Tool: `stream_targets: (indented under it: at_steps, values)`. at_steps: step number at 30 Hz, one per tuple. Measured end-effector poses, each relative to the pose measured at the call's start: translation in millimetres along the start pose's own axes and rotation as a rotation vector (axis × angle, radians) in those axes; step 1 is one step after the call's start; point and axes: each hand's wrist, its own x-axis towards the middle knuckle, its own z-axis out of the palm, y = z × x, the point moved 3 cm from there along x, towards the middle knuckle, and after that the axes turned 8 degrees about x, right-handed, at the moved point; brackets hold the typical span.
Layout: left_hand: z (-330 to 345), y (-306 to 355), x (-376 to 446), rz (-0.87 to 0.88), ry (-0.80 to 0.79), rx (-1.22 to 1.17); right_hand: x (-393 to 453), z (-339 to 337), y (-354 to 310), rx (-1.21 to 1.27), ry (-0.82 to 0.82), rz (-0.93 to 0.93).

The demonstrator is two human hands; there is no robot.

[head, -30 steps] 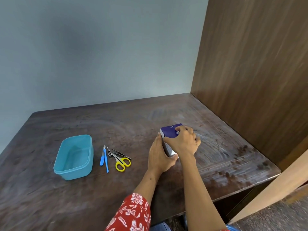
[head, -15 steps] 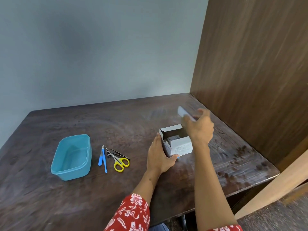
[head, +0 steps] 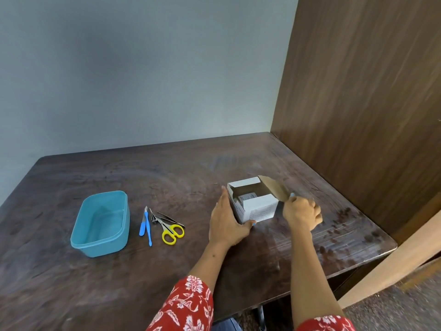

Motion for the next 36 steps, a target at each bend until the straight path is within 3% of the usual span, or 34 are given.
stream_targets:
  at_steps: [3,8,15,17,19,20,23,25,29,36]
  values:
    - [-3,4,-2,0.061,0.008,0.01,0,1,3,-0.036,-0.029,0.024]
    - [-5,6,-2,0.089,0.006,0.041,1,-6,1,0.01,0.077,-0.029]
    - [-5,6,-2,0.079,0.004,0.034,-37,-21,-46,0.093,0.55,-0.342]
    - [-6,5,-2,0.079,0.01,0.018,-48,-18,-61,0.125,0.59,-0.476]
    - [-5,5,-3,0.079,0.013,0.009,-56,-13,-72,0.194,0.475,-0.655]
    - [-5,5,-3,0.079,0.013,0.008,-57,-8,-76,0.214,0.34,-0.705]
    - [-6,5,-3,0.078,0.01,0.001,-54,19,-82,0.01,-0.126,-0.674]
    - [-6,5,-4,0.073,0.009,-0.004,-49,32,-80,-0.113,-0.275,-0.616]
    - [-5,4,-3,0.074,0.015,-0.003,-44,39,-77,-0.186,-0.313,-0.524]
    - [-5,4,-3,0.057,0.015,0.0,-49,45,-84,-0.284,-0.232,-0.391]
